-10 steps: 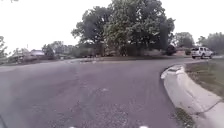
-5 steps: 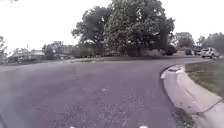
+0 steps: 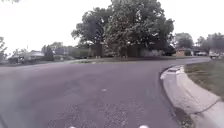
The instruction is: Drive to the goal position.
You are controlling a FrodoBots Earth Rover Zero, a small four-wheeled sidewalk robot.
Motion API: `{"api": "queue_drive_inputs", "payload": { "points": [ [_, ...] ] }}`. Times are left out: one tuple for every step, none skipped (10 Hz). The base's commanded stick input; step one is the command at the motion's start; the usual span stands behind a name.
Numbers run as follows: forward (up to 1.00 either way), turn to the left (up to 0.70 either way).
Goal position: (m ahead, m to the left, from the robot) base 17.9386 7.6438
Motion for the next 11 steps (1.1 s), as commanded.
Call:
{"api": "queue_drive_inputs", "payload": {
  "points": [
    [1.0, 0.0],
    [1.0, 0.0],
    [1.0, 0.0],
    [1.0, 0.0],
    [1.0, 0.0],
    [1.0, 0.0],
    [1.0, 0.0],
    [1.0, 0.0],
    [1.0, 0.0],
    [1.0, 0.0],
    [1.0, 0.0]
  ]
}}
